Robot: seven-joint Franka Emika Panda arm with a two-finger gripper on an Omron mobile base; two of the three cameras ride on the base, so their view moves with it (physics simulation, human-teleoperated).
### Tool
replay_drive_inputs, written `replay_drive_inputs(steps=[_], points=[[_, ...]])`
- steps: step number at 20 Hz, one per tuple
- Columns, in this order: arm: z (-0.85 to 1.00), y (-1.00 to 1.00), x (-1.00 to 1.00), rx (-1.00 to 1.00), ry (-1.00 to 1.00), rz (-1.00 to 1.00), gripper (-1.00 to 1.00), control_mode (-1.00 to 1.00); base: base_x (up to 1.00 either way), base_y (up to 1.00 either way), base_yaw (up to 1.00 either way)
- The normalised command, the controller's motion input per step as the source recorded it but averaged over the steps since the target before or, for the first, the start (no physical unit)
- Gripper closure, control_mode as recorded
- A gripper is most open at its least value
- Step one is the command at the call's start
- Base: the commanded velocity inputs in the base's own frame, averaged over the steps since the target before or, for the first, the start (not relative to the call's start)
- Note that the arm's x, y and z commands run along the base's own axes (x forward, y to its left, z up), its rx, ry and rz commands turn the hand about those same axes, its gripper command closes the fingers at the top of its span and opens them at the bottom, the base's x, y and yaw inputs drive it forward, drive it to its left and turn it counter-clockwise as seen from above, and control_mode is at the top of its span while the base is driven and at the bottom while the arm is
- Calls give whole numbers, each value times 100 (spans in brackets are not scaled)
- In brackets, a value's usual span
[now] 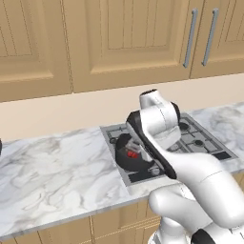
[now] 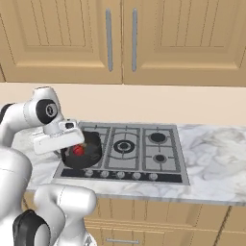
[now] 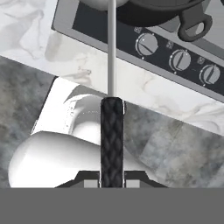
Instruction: Put the garlic and bell pepper in the pot. Retrieve the spatula and lightly stir the vegetables in the pot.
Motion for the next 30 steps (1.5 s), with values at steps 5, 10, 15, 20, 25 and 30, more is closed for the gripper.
replay_drive_inputs(steps=[5,10,15,20,25,30], points=[[0,-6,40,-2,1,2,100,-100,0,0,0],[-1,-13,42,0,1,18,100,-100,0,0,0],[0,-5,6,-9,7,31,100,-100,0,0,0],[0,-16,-5,-16,3,36,100,-100,0,0,0],[0,-8,-9,-19,0,46,100,-100,0,0,0],[9,-6,0,-7,-2,34,100,-100,0,0,0]])
